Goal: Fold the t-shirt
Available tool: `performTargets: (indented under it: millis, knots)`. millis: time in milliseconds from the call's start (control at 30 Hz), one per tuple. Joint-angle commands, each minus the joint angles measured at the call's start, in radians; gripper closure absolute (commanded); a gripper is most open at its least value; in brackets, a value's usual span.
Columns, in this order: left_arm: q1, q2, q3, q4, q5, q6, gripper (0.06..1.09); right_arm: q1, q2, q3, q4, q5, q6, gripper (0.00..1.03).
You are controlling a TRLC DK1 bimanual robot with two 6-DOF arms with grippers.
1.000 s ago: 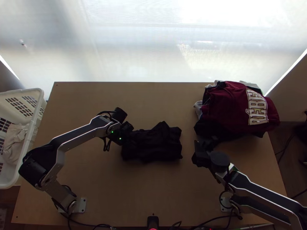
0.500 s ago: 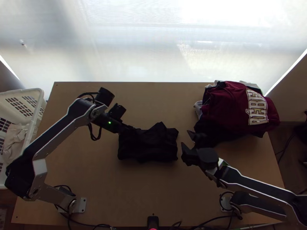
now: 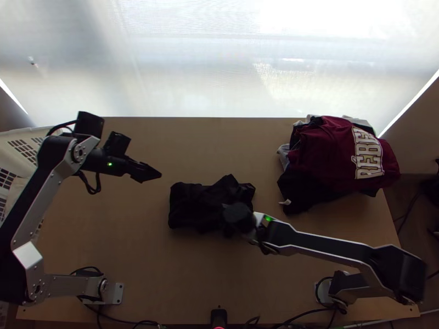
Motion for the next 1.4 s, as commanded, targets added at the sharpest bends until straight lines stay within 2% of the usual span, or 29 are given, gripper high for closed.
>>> performTargets:
  millis: [0,133,267,433,600,733,833,1000,1200,1300,1367]
  knots:
    - [0.137,-0.112,-0.131,0.084,-0.182,0.072,0.1,0.07,0.207,0.306,-0.255,-0.037,0.239,0.09]
    - [0.191,-0.198,-0.222,0.139,-0.204,0.092,0.1,0.13,0.294,0.417,-0.302,-0.059,0.271,0.08]
    - [0.254,-0.255,-0.299,0.164,-0.204,0.138,0.1,0.171,0.365,0.537,-0.413,-0.1,0.348,0.07]
    - [0.277,-0.318,-0.375,0.188,-0.204,0.151,0.1,0.202,0.411,0.613,-0.505,-0.123,0.405,0.06]
    - [0.301,-0.35,-0.392,0.202,-0.204,0.163,0.1,0.249,0.442,0.615,-0.517,-0.113,0.421,0.06]
    - [0.332,-0.35,-0.407,0.225,-0.204,0.178,0.1,0.275,0.515,0.618,-0.505,-0.017,0.403,0.06]
    - [0.353,-0.355,-0.412,0.225,-0.204,0.198,0.1,0.297,0.557,0.618,-0.465,0.099,0.377,0.06]
    - [0.385,-0.375,-0.429,0.224,-0.204,0.221,0.1,0.295,0.603,0.616,-0.343,0.225,0.27,0.06]
    - [0.425,-0.386,-0.441,0.217,-0.202,0.241,0.1,0.295,0.607,0.601,-0.27,0.297,0.199,0.06]
    - [0.433,-0.386,-0.444,0.216,-0.202,0.247,0.1,0.289,0.609,0.564,-0.158,0.331,0.104,0.06]
    - [0.441,-0.386,-0.444,0.216,-0.202,0.253,0.1,0.281,0.62,0.561,-0.132,0.338,0.067,0.06]
